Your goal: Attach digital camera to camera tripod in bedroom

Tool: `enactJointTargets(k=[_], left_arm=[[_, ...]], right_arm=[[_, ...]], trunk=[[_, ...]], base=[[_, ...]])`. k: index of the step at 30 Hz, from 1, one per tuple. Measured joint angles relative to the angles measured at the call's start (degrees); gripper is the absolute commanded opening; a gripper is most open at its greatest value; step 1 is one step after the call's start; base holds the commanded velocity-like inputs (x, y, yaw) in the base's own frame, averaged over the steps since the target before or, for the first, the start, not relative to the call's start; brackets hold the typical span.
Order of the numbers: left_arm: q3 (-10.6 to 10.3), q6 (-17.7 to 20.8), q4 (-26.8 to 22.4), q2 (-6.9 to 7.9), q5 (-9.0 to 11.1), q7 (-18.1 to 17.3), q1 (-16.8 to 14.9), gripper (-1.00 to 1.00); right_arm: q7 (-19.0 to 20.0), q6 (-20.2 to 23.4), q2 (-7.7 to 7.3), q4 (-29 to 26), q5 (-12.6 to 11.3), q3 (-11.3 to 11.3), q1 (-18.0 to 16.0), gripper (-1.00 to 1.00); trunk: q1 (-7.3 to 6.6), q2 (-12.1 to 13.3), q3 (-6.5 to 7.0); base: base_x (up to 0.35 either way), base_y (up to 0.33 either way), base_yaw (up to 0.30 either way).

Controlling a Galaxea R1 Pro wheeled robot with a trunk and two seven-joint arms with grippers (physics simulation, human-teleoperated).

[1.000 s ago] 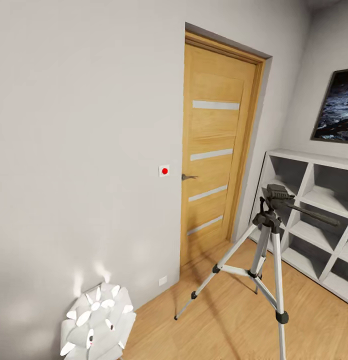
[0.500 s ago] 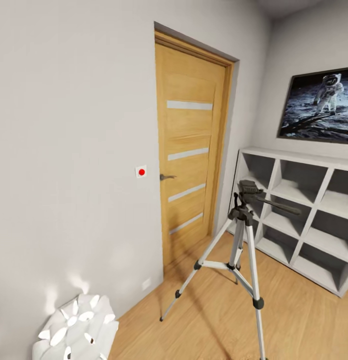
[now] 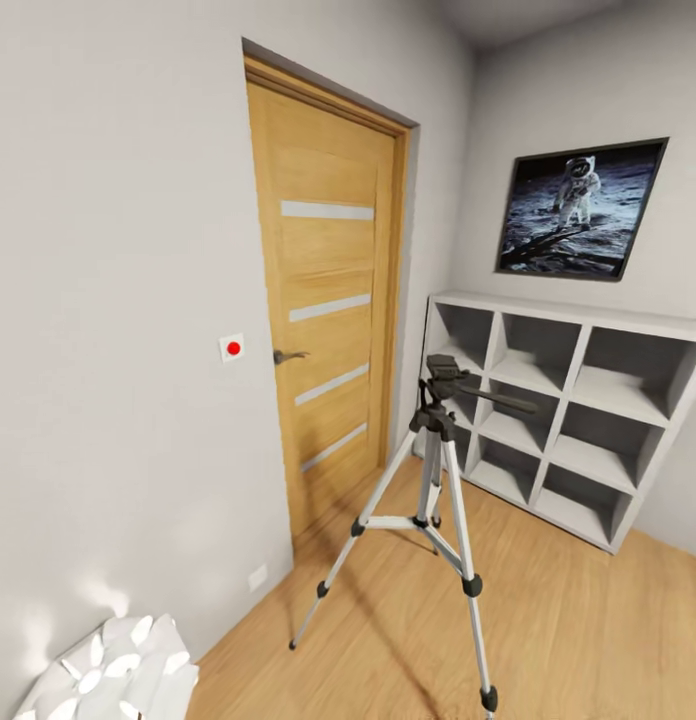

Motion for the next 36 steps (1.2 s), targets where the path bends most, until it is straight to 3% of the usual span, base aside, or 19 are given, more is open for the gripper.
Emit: enactJointTargets(k=[11, 36], left_arm=[[0.0, 0.1, 0.0, 0.0, -0.1, -0.1, 0.0, -1.0], [0.0, 0.0, 0.0, 0.09, 0.0, 0.0, 0.0, -1.0]], right_arm=[[0.0, 0.0, 0.0, 0.0, 0.0, 0.0, 0.0, 1.0], [0.1, 0.1, 0.0, -0.1, 0.2, 0.4, 0.0, 1.0]], trunk=[[-0.02, 0.0, 0.0], [-0.02, 0.0, 0.0]], base=[[0.088, -0.068, -0.251], [0.207, -0.21, -0.007]])
